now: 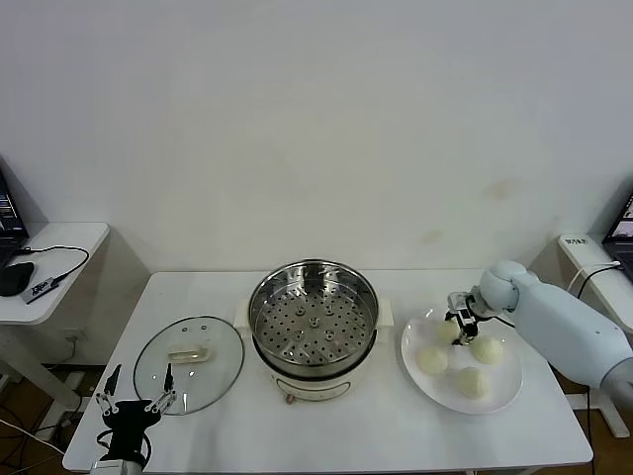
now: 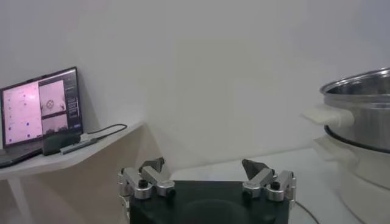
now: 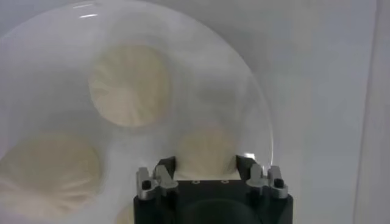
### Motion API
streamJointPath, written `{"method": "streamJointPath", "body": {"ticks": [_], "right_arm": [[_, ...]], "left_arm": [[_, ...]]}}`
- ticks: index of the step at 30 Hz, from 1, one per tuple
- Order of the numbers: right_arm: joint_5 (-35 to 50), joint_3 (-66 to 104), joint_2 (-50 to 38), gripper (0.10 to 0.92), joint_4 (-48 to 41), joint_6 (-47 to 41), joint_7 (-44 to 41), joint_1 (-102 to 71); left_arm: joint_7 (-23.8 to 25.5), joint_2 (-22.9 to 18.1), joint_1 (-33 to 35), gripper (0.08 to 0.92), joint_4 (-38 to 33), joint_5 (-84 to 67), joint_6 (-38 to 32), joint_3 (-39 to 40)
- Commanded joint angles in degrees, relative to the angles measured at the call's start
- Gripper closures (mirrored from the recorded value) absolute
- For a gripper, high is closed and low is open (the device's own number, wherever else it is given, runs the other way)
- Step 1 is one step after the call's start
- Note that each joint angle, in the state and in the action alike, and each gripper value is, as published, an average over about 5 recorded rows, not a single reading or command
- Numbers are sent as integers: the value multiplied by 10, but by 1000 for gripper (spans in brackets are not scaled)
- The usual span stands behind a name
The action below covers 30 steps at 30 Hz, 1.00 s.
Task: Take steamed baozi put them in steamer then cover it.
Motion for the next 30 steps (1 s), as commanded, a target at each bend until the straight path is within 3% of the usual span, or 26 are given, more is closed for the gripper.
{"method": "streamJointPath", "body": {"ticks": [1,8,16,30], "right_arm": [[7,-8,-7,439,9,-2,-8,9],[59,-39,-52,434,72,-11,-12,60],[152,-139,-80,431,131,-24,-11,232],[284,-279,76,431,149,-40,9,420]], "left_arm": [[1,1,1,177,-1,0,1,-1],[2,0,2,177,-6,0,2,1],[4,9,1,177,-7,-6,2,2],[6,14,-7,177,-5,-8,1,2]]}}
